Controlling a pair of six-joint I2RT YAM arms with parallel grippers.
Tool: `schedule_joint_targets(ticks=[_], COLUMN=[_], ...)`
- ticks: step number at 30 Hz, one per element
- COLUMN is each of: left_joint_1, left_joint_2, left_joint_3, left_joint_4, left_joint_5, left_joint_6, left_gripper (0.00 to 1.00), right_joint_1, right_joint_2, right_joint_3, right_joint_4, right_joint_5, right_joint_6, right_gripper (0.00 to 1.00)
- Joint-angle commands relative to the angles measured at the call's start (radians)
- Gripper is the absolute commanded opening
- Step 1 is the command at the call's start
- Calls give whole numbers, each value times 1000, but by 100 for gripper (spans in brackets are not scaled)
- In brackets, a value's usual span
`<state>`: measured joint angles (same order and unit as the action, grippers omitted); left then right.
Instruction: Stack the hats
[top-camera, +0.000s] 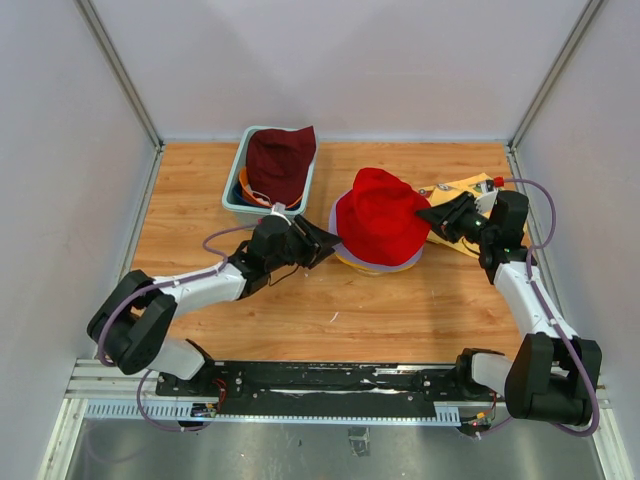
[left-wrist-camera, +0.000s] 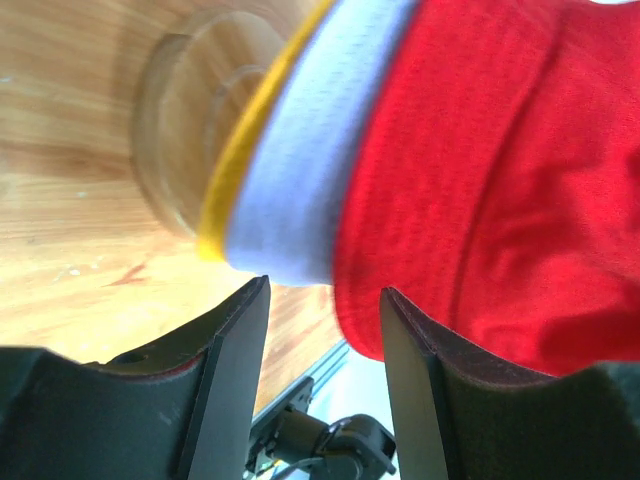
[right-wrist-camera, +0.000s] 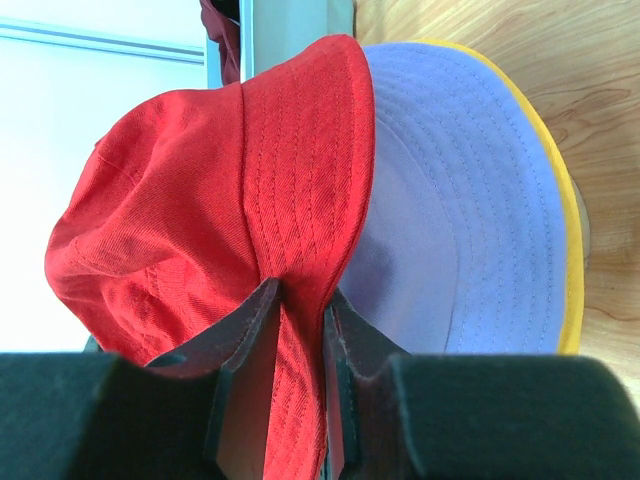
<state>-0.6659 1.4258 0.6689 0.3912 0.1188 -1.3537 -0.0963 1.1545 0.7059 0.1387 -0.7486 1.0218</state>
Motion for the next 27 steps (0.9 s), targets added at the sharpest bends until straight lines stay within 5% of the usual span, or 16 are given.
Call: schedule_joint_targets(ticks=[1, 13, 27], left_joint_1=[-30, -62, -63], left_joint_2=[-20, 41, 132], left_joint_3=[-58, -160, -141], left_joint_4=[72, 481, 523], left_joint_5=[-129, -250, -229], left_joint_6=[-64, -144, -158], left_gripper=[53, 56, 56], right_joint_1=[-6, -6, -6], right_joint_2=[-20, -12, 5], right_joint_3=[6, 12, 16], right_joint_4=[-19, -31, -33], right_joint_5=[-17, -32, -39], right_joint_6=[-16, -32, -38], right_gripper=[24, 24, 24])
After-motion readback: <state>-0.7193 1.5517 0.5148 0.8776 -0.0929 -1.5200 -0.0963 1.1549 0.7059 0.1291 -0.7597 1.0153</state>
